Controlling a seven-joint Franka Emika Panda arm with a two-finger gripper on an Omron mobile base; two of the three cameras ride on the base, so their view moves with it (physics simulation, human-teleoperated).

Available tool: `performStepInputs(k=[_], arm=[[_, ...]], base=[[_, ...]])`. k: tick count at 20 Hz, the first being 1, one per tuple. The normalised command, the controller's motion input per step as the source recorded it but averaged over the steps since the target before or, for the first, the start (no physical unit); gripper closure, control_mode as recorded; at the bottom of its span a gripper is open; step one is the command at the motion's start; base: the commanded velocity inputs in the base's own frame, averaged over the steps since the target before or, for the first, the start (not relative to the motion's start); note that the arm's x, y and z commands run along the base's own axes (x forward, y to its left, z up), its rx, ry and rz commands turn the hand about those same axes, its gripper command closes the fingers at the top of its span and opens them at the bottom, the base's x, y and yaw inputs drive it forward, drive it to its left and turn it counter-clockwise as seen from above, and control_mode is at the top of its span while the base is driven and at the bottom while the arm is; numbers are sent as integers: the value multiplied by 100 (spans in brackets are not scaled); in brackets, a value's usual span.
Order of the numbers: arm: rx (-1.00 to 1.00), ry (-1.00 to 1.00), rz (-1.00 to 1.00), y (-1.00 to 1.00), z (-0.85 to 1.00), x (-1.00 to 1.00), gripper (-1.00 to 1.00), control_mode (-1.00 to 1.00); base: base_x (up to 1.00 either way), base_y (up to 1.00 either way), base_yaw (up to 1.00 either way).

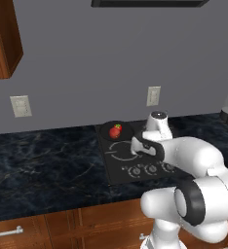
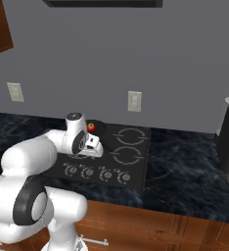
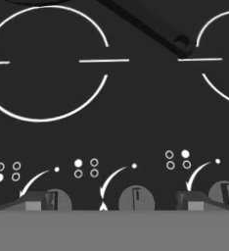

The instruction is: Place the pan on the rear left burner on the stove. Then place the tomato and the onion in the pan and turn on the rear left burner.

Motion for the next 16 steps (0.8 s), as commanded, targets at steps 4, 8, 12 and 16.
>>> performStepInputs(k=[4, 8, 12, 16], arm=[[-2, 21, 6, 0, 0, 0, -100, -100], [0, 9, 6, -7, -8, 0, -100, -100], [0, 5, 7, -12, -23, -1, -100, -100], [0, 4, 6, -4, -23, -14, -100, -100]], base=[[0, 0, 0], [0, 0, 0], [0, 0, 0], [0, 0, 0]])
